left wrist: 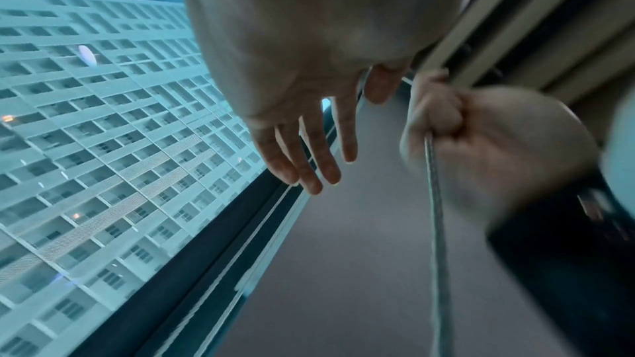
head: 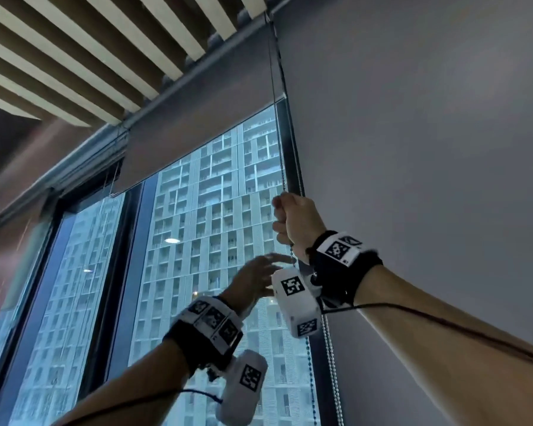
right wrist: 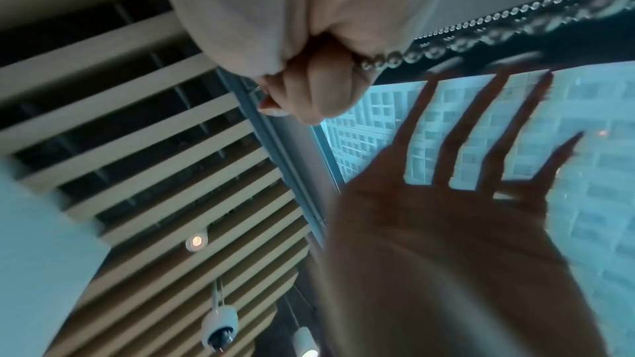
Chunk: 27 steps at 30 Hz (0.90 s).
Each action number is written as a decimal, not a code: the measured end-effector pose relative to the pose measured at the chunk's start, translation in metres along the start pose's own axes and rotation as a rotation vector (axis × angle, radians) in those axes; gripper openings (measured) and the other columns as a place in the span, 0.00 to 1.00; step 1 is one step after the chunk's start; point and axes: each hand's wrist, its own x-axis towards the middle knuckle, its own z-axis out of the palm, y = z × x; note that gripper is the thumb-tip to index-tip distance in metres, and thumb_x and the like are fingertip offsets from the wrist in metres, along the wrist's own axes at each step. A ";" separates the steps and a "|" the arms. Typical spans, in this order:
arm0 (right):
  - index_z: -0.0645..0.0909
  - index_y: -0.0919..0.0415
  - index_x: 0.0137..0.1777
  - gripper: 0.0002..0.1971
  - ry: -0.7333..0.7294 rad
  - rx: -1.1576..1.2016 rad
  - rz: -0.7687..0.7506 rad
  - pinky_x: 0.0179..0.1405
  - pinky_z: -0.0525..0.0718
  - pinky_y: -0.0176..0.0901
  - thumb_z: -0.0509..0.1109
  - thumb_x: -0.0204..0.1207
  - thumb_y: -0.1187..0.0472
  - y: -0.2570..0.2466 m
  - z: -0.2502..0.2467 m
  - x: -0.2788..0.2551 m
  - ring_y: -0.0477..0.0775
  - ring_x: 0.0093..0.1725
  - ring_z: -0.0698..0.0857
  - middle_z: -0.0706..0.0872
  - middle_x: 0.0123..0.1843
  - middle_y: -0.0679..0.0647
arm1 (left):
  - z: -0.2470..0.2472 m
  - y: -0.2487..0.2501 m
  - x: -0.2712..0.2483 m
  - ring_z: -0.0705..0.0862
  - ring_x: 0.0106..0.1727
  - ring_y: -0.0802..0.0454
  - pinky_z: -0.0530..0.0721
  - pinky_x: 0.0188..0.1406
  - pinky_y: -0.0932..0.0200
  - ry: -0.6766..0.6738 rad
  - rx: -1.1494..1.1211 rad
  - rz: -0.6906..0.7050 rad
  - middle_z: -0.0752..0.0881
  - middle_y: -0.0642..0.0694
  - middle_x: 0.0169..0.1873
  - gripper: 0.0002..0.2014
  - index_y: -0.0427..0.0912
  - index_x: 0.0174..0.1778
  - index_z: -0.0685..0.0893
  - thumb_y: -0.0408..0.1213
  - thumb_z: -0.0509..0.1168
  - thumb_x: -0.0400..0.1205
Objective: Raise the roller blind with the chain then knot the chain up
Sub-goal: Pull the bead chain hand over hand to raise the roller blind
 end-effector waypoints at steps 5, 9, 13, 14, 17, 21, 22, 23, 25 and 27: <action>0.73 0.57 0.34 0.18 -0.006 -0.111 -0.044 0.10 0.60 0.29 0.52 0.86 0.59 0.000 0.006 -0.025 0.39 0.12 0.64 0.67 0.21 0.47 | -0.014 0.073 0.036 0.85 0.44 0.44 0.82 0.45 0.51 0.094 -0.137 0.048 0.86 0.38 0.46 0.26 0.35 0.59 0.81 0.51 0.46 0.87; 0.69 0.56 0.32 0.19 -0.106 -0.093 0.017 0.15 0.56 0.30 0.51 0.86 0.59 0.020 0.002 -0.071 0.42 0.15 0.58 0.62 0.23 0.47 | -0.002 0.110 0.050 0.87 0.50 0.42 0.84 0.51 0.52 0.043 -0.165 0.063 0.86 0.34 0.53 0.23 0.32 0.67 0.75 0.48 0.52 0.87; 0.68 0.59 0.36 0.16 -0.254 -0.052 0.132 0.16 0.56 0.31 0.53 0.87 0.57 0.071 -0.003 -0.124 0.43 0.16 0.59 0.63 0.20 0.45 | 0.011 0.091 0.049 0.72 0.24 0.55 0.71 0.22 0.63 0.166 -0.077 0.071 0.74 0.45 0.29 0.16 0.29 0.63 0.76 0.38 0.54 0.87; 0.72 0.61 0.38 0.15 -0.300 -0.060 0.158 0.16 0.60 0.32 0.54 0.85 0.55 0.079 -0.007 -0.126 0.44 0.18 0.62 0.66 0.21 0.46 | 0.012 0.081 0.049 0.67 0.18 0.58 0.66 0.17 0.65 0.219 -0.028 0.133 0.69 0.47 0.25 0.14 0.29 0.59 0.78 0.34 0.52 0.87; 0.80 0.63 0.43 0.16 -0.368 -0.100 0.223 0.32 0.77 0.41 0.56 0.80 0.53 0.072 -0.022 -0.099 0.52 0.31 0.75 0.78 0.35 0.57 | 0.011 0.068 0.043 0.59 0.14 0.61 0.58 0.14 0.70 0.279 0.008 0.303 0.63 0.52 0.20 0.14 0.36 0.47 0.79 0.30 0.48 0.87; 0.78 0.68 0.56 0.20 -0.202 0.107 0.174 0.40 0.79 0.47 0.49 0.82 0.55 0.024 -0.027 -0.034 0.57 0.39 0.80 0.81 0.43 0.62 | 0.023 0.061 0.037 0.62 0.14 0.61 0.61 0.13 0.69 0.233 0.043 0.345 0.67 0.57 0.13 0.13 0.40 0.41 0.79 0.31 0.50 0.86; 0.77 0.68 0.57 0.20 -0.169 0.127 0.137 0.36 0.78 0.45 0.49 0.82 0.56 0.009 -0.023 -0.020 0.56 0.37 0.79 0.80 0.41 0.61 | 0.029 0.055 0.030 0.64 0.14 0.61 0.62 0.13 0.68 0.224 0.049 0.340 0.69 0.57 0.13 0.13 0.40 0.41 0.79 0.30 0.51 0.86; 0.77 0.68 0.58 0.19 -0.141 0.121 0.100 0.33 0.79 0.43 0.50 0.82 0.57 -0.004 -0.019 -0.008 0.55 0.36 0.79 0.81 0.39 0.60 | 0.034 0.046 0.022 0.66 0.15 0.62 0.64 0.14 0.67 0.212 0.066 0.346 0.71 0.58 0.13 0.12 0.40 0.39 0.79 0.30 0.52 0.85; 0.77 0.68 0.53 0.16 -0.067 0.099 0.099 0.29 0.82 0.41 0.52 0.84 0.57 -0.018 -0.011 0.006 0.56 0.34 0.83 0.83 0.37 0.59 | 0.043 0.020 0.000 0.71 0.18 0.61 0.67 0.19 0.66 0.139 0.084 0.348 0.76 0.57 0.16 0.08 0.42 0.38 0.81 0.30 0.59 0.81; 0.77 0.64 0.46 0.16 0.026 -0.006 0.114 0.24 0.77 0.40 0.52 0.86 0.56 -0.017 -0.007 0.013 0.52 0.27 0.77 0.78 0.30 0.54 | 0.045 -0.004 -0.023 0.69 0.20 0.57 0.63 0.22 0.63 0.044 0.063 0.270 0.75 0.56 0.19 0.06 0.45 0.37 0.83 0.34 0.61 0.74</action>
